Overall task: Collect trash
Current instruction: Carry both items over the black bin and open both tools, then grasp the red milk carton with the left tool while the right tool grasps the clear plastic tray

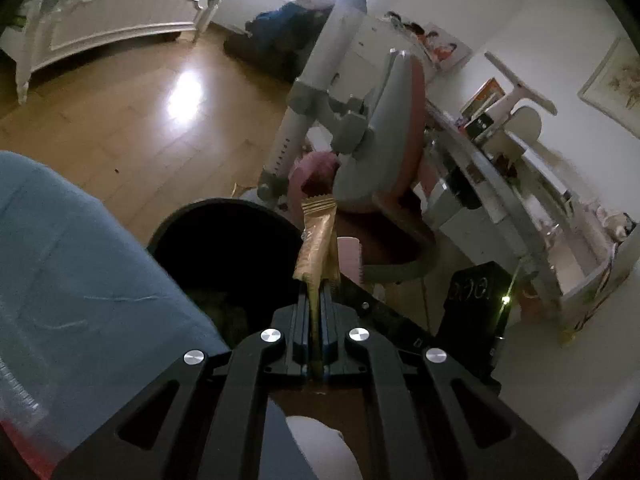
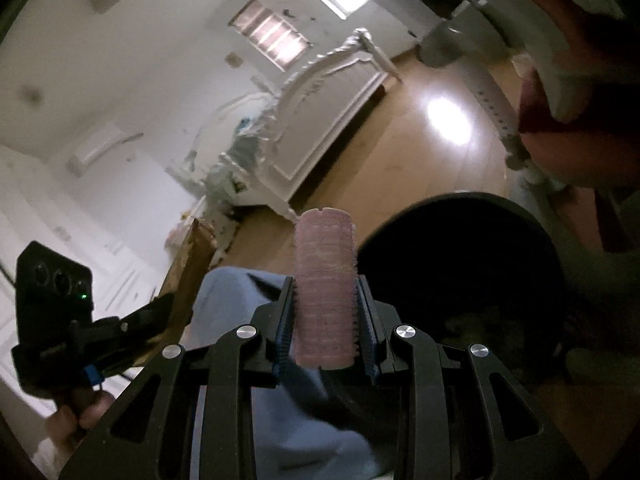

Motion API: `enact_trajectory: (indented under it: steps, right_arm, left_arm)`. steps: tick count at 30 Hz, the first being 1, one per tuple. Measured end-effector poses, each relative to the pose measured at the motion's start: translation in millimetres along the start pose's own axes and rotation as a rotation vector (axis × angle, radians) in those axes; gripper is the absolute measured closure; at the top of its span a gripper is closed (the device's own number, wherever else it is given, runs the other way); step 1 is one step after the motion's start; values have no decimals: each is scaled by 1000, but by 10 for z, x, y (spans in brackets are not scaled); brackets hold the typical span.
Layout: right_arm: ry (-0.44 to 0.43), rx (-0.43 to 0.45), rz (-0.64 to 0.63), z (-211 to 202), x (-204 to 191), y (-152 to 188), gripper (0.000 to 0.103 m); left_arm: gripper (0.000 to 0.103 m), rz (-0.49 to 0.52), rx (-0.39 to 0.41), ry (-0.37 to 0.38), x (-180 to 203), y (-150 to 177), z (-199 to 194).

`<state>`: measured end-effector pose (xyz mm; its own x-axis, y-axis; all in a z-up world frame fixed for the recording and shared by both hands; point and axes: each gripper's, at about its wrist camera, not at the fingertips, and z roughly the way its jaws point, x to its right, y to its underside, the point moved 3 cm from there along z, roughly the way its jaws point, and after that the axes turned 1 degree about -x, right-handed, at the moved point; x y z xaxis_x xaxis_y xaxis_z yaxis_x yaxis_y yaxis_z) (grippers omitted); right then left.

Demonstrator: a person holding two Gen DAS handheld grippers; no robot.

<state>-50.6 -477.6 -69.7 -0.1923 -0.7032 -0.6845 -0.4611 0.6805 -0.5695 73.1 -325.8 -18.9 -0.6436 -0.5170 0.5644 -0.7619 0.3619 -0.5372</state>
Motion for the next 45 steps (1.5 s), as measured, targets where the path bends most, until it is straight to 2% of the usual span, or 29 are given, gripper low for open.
enact_trajectory:
  steps: [4,5,7,8,9,10,11,13,19,24,29,37,41,45]
  right_arm:
    - [4,-11,21,54,159,-18,73]
    - [6,-15,26,74,199,-18,73]
    - [17,-26,35,94,252,-36,68]
    - [27,-26,40,88,287,-41,63]
    - [37,-15,50,66,321,-46,47]
    - [36,-2,56,38,338,-58,37]
    - [35,8,58,1,336,-60,33]
    - [45,18,54,-53,329,-66,32]
    - [40,16,39,-149,166,-5,32]
    - [4,-16,-41,-193,-292,137,32]
    - [-53,-72,-154,-155,-881,312,31]
    - [-137,-241,-385,161,-1905,898,29]
    - [-125,-292,-465,356,-2250,1146,29]
    - [-61,-272,-517,553,-2458,1069,27]
  left_arm:
    - [98,-3,-35,-6,-14,21,183]
    - [95,-3,-40,-11,-19,21,215]
    - [92,-2,-59,-34,-23,-2,305]
    - [76,0,-71,-55,-35,-7,325]
    - [62,2,-78,-78,-42,-8,340]
    - [32,9,-69,-101,-37,-10,318]
    - [19,16,-39,-108,-12,-21,294]
    - [18,47,-4,-105,26,-19,191]
    - [18,76,2,-106,102,89,-133]
    - [15,106,38,-126,137,271,-566]
    - [12,181,73,-212,2,621,-1218]
    - [11,272,55,-439,-701,1235,-2134]
    - [11,292,20,-491,-1023,1430,-2353]
    - [11,357,-15,-508,-1201,1499,-2398]
